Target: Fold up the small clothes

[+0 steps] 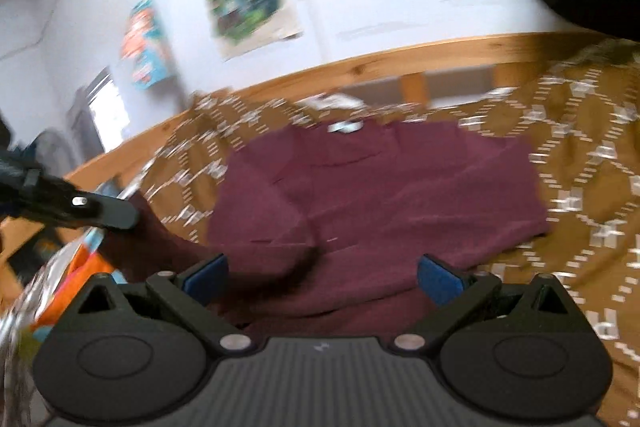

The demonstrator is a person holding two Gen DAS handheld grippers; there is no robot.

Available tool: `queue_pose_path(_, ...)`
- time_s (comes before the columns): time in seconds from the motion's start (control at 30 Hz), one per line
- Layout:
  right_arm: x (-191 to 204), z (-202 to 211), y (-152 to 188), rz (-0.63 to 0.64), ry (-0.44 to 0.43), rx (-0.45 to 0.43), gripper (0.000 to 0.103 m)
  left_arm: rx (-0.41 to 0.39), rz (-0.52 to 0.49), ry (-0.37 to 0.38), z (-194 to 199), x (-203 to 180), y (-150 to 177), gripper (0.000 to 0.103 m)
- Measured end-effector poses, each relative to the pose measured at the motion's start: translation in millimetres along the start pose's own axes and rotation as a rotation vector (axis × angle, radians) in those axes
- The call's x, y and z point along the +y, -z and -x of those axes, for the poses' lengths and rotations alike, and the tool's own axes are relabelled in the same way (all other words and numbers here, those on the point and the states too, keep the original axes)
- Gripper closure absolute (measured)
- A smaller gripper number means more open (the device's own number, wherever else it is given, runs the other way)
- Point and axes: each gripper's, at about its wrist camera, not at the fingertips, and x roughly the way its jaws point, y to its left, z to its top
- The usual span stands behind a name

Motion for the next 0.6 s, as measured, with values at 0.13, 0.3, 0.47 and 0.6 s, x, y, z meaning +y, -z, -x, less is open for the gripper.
queue_pose_path(0.13,-38,13,-9,-0.038,0.155,-0.057,0.001,0.126,-0.083,0.03,-59,-45,4,0.084)
queue_pose_path(0.3,-83,21,-9,-0.11,0.261,-0.059,0.001,0.195,-0.141,0.139,-71,-54,25,0.021)
queue_pose_path(0.47,-95,18,-9,-0.123,0.238,-0.044,0.001,0.144,-0.159,0.019,-36,-7,30,0.02)
queue_pose_path(0.6,-79,1,-1,-0.079,0.123,0.042,0.008,0.034,-0.071,-0.272,-22,49,21,0.013)
